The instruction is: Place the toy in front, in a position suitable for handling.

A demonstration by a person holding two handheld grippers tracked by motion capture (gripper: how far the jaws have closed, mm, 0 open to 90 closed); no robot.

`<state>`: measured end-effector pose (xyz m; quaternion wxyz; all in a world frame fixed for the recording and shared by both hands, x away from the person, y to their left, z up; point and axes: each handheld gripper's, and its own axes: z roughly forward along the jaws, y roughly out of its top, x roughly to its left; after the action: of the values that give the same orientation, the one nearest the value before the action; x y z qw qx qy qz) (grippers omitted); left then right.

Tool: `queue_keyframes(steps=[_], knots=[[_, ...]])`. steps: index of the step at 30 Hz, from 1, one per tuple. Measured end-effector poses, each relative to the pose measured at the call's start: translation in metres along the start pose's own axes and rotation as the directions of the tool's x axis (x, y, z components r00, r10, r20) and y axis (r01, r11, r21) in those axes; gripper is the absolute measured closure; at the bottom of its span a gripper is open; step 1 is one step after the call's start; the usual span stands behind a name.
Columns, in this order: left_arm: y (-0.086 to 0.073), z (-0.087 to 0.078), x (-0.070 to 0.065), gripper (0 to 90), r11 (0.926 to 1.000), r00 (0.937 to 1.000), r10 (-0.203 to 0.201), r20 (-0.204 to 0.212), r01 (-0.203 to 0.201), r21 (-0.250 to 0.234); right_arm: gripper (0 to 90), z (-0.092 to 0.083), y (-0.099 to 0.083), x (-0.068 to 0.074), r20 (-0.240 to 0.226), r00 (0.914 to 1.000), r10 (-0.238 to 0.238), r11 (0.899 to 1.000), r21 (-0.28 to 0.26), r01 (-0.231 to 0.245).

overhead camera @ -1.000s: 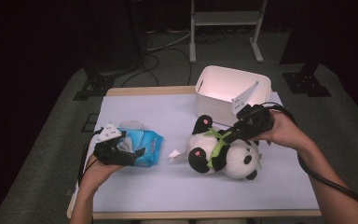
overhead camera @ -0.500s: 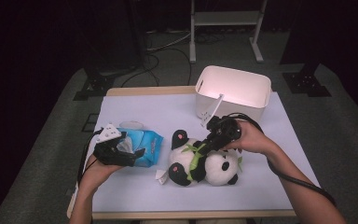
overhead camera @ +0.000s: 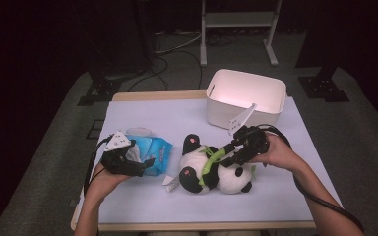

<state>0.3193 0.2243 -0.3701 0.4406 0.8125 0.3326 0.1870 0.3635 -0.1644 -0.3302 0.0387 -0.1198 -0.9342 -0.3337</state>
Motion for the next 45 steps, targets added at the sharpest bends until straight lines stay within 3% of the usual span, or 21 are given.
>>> queue_keyframes(steps=[6,11,17,21,24,28,31,36,42,45], knots=[[0.000,0.002,0.001,4.2,0.9997,0.9999,0.015,0.000,-0.015,0.019,42.4,-0.021,-0.016,0.002,0.067,0.9978,0.005,0.998,-0.067,0.000],[0.001,0.004,0.001,4.6,0.9990,0.9995,0.033,0.004,-0.033,0.031,41.2,-0.029,-0.033,0.004,0.124,0.9923,0.013,0.997,-0.077,-0.004],[0.005,0.006,0.001,5.4,0.9977,0.9986,0.053,0.009,-0.053,0.043,40.6,-0.017,-0.045,0.004,0.130,0.9912,0.023,0.997,-0.082,-0.013],[0.007,0.004,0.004,5.4,0.9945,0.9974,0.072,0.003,-0.072,0.076,39.2,-0.003,-0.049,0.006,0.157,0.9876,0.011,0.999,-0.050,-0.004],[0.008,0.002,0.006,5.4,0.9942,0.9975,0.071,0.002,-0.071,0.080,40.9,0.000,-0.053,0.007,0.184,0.9828,0.012,0.998,-0.068,0.001],[0.009,0.000,0.009,7.7,0.9935,0.9969,0.078,0.006,-0.078,0.083,40.8,0.000,-0.057,0.007,0.177,0.9841,0.008,0.997,-0.082,0.006],[0.008,-0.003,0.014,9.6,0.9900,0.9959,0.091,0.005,-0.091,0.108,40.8,0.002,-0.058,0.011,0.190,0.9818,-0.009,0.998,-0.065,0.021],[0.005,-0.005,0.020,16.1,0.9835,0.9946,0.104,-0.002,-0.103,0.149,40.1,0.002,-0.061,0.010,0.180,0.9836,0.003,0.996,-0.089,0.013],[0.001,-0.006,0.023,26.5,0.9781,0.9932,0.116,-0.004,-0.114,0.174,39.8,0.003,-0.062,0.010,0.177,0.9841,0.010,0.995,-0.098,0.007],[0.000,-0.008,0.025,34.7,0.9734,0.9895,0.144,-0.010,-0.140,0.181,39.6,0.003,-0.063,0.009,0.179,0.9839,0.010,0.995,-0.104,0.009]])
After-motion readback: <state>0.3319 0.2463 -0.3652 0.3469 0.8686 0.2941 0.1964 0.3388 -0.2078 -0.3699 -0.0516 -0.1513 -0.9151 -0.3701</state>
